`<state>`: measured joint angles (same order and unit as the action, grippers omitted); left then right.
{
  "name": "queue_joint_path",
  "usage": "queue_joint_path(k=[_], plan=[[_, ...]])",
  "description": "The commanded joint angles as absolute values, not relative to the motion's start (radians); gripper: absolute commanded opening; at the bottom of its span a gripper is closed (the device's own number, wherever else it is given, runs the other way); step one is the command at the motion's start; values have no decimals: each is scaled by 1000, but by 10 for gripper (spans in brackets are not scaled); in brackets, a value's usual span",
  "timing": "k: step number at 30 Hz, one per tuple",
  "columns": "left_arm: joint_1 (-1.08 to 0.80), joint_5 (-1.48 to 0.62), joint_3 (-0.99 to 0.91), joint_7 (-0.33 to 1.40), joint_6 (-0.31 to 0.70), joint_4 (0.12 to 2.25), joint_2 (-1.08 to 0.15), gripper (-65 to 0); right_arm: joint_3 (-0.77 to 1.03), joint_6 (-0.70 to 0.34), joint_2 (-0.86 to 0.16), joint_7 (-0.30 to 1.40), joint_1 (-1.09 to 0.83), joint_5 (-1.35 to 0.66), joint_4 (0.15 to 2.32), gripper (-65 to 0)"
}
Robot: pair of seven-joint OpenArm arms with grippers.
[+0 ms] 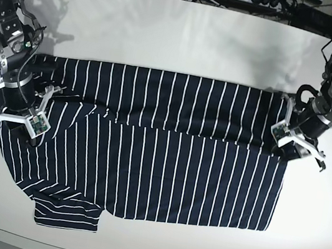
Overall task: Fold the T-shirt properly
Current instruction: 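Fold the shirt edge inward with both grippers and release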
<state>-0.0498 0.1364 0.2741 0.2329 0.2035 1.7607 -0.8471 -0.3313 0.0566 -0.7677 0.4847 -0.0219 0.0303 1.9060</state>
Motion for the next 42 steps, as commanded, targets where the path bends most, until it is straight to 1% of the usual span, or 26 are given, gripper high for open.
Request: queue_joint_path(k=[1, 2, 3, 4, 5, 6, 7, 8, 9, 10, 11, 12, 14, 19, 24, 26, 29, 32, 37, 39, 42], plan=[[-22, 111, 261, 257, 142, 1765, -861, -329, -318, 95, -775, 467, 7, 45, 1898, -412], [-15, 72, 261, 298, 81, 1763, -849, -283, -318, 131, -764, 467, 15, 47, 1880, -332], [-13, 39, 261, 331, 4, 1763, -838, -275, -318, 178, -757, 467, 17, 61, 1869, -297], [-14, 12, 262, 353, -66, 1763, -827, -276, -318, 210, -749, 468, 16, 78, 1866, -297], [-14, -9, 262, 373, -115, 1763, -816, -277, -318, 231, -743, 477, 15, 89, 1865, -301], [-14, -17, 261, 391, -148, 1763, -806, -282, -318, 237, -738, 487, 16, 88, 1865, -324], [-14, -17, 262, 403, -162, 1763, -794, -313, -318, 236, -729, 494, 16, 81, 1865, -362], [-16, -18, 262, 409, -166, 1763, -783, -382, -318, 235, -720, 511, 14, 75, 1865, -425], [-20, -18, 262, 416, -166, 1763, -773, -484, -318, 231, -709, 540, 14, 66, 1865, -514], [-22, -27, 262, 428, -162, 1763, -762, -604, -318, 226, -698, 587, 14, 51, 1865, -621], [-23, -40, 262, 437, -157, 1763, -753, -650, -318, 222, -690, 632, 13, 30, 1865, -650], [-25, -55, 262, 448, -136, 1763, -748, -650, -318, 206, -686, 665, 10, 0, 1865, -650], [-25, -92, 262, 448, -43, 1763, -748, -650, -318, 150, -687, 701, -6, -31, 1865, -650], [-25, -161, 262, 462, 189, 1760, -748, -650, -318, 79, -687, 711, -79, -30, 1855, -650], [-25, -227, 262, 482, 309, 1719, -748, -650, -318, 35, -687, 713, -108, -32, 1766, -650], [-25, -255, 262, 527, 360, 1699, -748, -650, -318, -11, -687, 721, -108, -67, 1718, -650], [-25, -293, 262, 640, 427, 1673, -748, -650, -318, -96, -687, 776, -108, -155, 1670, -650], [-25, -360, 261, 760, 476, 1672, -749, -650, -318, -122, -690, 858, -108, -212, 1666, -650], [-46, -466, 261, 883, 480, 1731, -752, -650, -318, -124, -741, 936, -123, -331, 1669, -650], [-69, -472, 261, 907, 480, 1765, -755, -650, -318, -122, -774, 936, -155, -368, 1671, -650], [-107, -472, 260, 910, 480, 1805, -772, -650, -318, -107, -808, 937, -216, -363, 1687, -650]])
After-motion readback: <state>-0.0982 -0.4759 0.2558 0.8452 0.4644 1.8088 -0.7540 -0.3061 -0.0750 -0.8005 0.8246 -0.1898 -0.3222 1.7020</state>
